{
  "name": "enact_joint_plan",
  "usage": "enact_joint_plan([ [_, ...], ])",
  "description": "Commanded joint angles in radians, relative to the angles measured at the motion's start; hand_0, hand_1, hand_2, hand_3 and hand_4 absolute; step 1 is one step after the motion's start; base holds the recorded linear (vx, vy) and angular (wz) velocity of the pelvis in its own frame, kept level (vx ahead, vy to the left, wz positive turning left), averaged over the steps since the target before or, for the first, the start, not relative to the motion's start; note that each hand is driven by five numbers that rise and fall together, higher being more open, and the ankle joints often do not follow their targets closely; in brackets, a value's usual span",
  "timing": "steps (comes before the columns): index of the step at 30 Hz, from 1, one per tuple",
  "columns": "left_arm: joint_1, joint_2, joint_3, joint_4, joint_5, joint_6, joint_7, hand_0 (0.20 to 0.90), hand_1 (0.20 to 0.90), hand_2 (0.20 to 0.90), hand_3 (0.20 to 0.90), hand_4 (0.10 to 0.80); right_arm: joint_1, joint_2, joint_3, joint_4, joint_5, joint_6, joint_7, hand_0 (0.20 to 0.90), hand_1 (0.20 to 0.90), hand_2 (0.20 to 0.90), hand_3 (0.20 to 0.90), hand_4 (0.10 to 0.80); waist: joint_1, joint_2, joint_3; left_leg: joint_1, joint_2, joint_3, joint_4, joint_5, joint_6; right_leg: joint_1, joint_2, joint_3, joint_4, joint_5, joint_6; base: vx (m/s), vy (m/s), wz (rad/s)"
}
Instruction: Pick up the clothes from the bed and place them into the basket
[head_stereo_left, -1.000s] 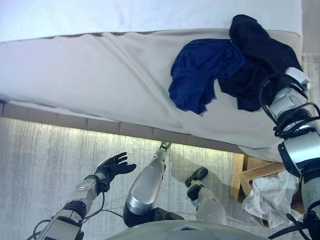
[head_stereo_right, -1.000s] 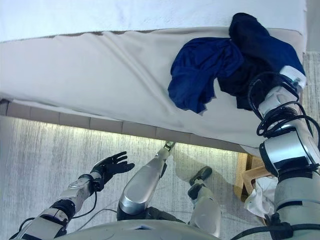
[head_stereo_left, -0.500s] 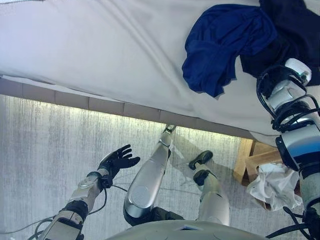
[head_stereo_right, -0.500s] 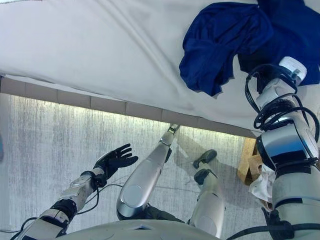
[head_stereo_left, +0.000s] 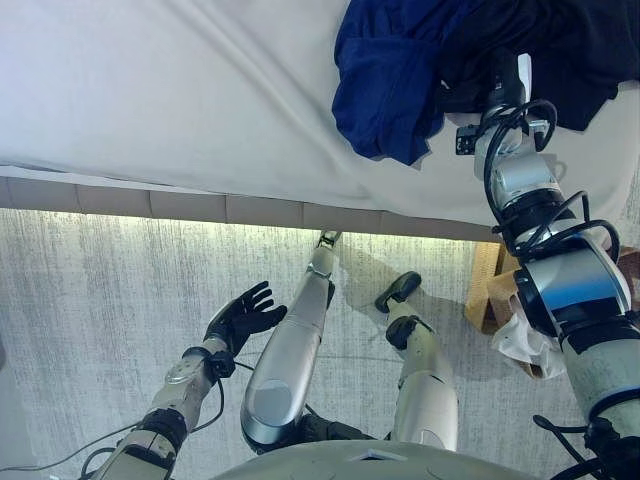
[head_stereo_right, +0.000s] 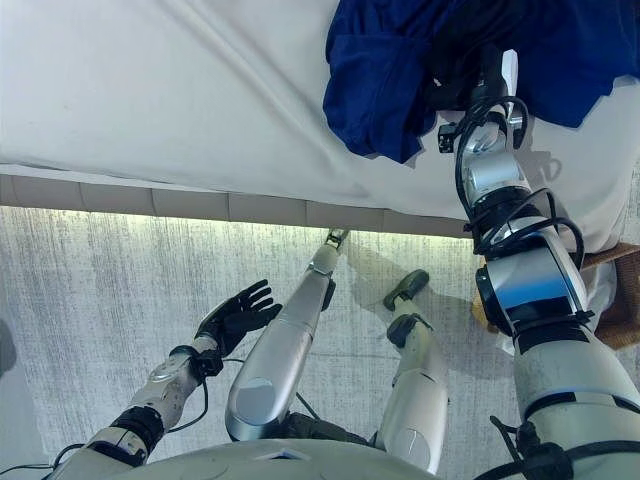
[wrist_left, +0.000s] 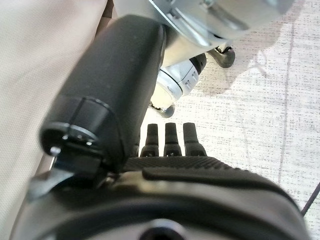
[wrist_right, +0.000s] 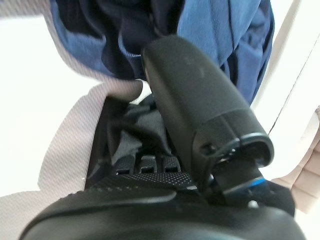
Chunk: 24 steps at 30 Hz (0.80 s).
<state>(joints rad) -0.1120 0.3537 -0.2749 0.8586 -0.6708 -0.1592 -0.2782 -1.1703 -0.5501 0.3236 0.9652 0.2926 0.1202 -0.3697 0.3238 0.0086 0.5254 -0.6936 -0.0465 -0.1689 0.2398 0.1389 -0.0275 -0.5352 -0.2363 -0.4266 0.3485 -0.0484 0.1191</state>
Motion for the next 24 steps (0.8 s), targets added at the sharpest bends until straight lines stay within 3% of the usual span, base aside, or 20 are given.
enact_joint_plan([
  [1,0.076,0.008,-0.022,0.022,-0.025,-0.027,-0.032,0.900,0.900,0.900,0.900,0.800,-0.061,-0.034,0.066,-0.062,-0.002,-0.034,-0.004,0.300,0.300,0.300,0.200,0.100,0.040,-0.006,-0.005,0.021,-0.022,0.073,0.090,-0.182,0.052,0.027,0.053,-0.017,-0.036,0.003,-0.033,-0.027,-0.012,-0.04],
  [7,0.081,0.017,-0.015,0.009,-0.027,-0.026,-0.016,0.900,0.900,0.900,0.900,0.800,-0.069,-0.072,0.050,-0.124,0.024,-0.084,-0.086,0.300,0.300,0.300,0.200,0.100,0.033,-0.019,-0.005,0.079,-0.021,0.087,0.060,-0.181,0.046,0.101,0.064,-0.003,-0.080,0.013,-0.032,-0.005,-0.002,-0.01],
  [16,0.059,0.021,0.020,0.053,0.045,-0.004,0.030,0.900,0.900,0.900,0.900,0.800,-0.004,-0.133,-0.096,-0.283,0.103,-0.210,-0.137,0.300,0.300,0.300,0.200,0.100,0.019,-0.055,-0.019,0.298,-0.016,0.118,-0.021,-0.205,0.044,0.312,0.060,0.020,-0.174,0.029,-0.024,-0.020,-0.052,-0.06],
  [22,0.110,0.024,0.048,0.138,0.137,0.029,0.056,0.900,0.900,0.900,0.900,0.800,0.106,-0.202,-0.217,-0.483,0.081,-0.260,-0.229,0.300,0.300,0.300,0.200,0.100,-0.030,-0.086,-0.147,0.472,0.013,0.152,-0.113,-0.234,0.042,0.451,0.086,0.052,-0.252,0.022,-0.020,0.069,-0.066,-0.09],
  [24,0.127,0.021,0.052,0.178,0.167,0.032,0.054,0.900,0.900,0.900,0.900,0.800,0.134,-0.231,-0.247,-0.552,0.017,-0.259,-0.271,0.300,0.300,0.300,0.200,0.100,-0.053,-0.086,-0.195,0.520,0.014,0.172,-0.150,-0.209,0.049,0.480,0.090,0.053,-0.274,0.037,-0.023,-0.005,-0.003,-0.25],
])
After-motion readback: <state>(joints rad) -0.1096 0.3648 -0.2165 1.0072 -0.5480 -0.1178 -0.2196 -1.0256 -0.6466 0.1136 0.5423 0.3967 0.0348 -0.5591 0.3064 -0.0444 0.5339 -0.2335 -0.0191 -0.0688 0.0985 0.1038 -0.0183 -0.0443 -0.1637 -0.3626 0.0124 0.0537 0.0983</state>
